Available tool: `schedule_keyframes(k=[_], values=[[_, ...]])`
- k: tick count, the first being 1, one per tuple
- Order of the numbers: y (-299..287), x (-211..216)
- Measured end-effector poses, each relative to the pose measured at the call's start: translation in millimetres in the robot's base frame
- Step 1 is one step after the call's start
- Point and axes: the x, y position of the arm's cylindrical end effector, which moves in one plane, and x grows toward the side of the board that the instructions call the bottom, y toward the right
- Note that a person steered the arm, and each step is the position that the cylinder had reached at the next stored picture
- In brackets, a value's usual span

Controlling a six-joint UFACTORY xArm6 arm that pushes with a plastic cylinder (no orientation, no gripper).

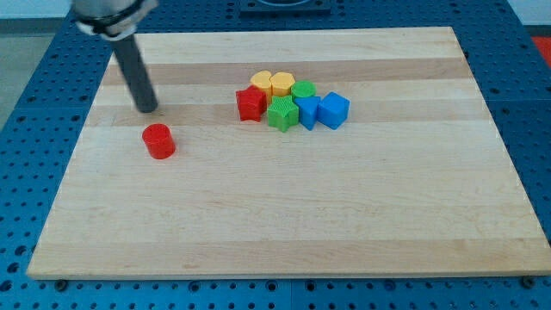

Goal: Move the red circle into the red star

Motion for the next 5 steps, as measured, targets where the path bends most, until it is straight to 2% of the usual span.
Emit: schedule_keyframes(k=[1,2,5], values=[[-20.1,39.4],[-16.4,70.8],[72.6,72.1]])
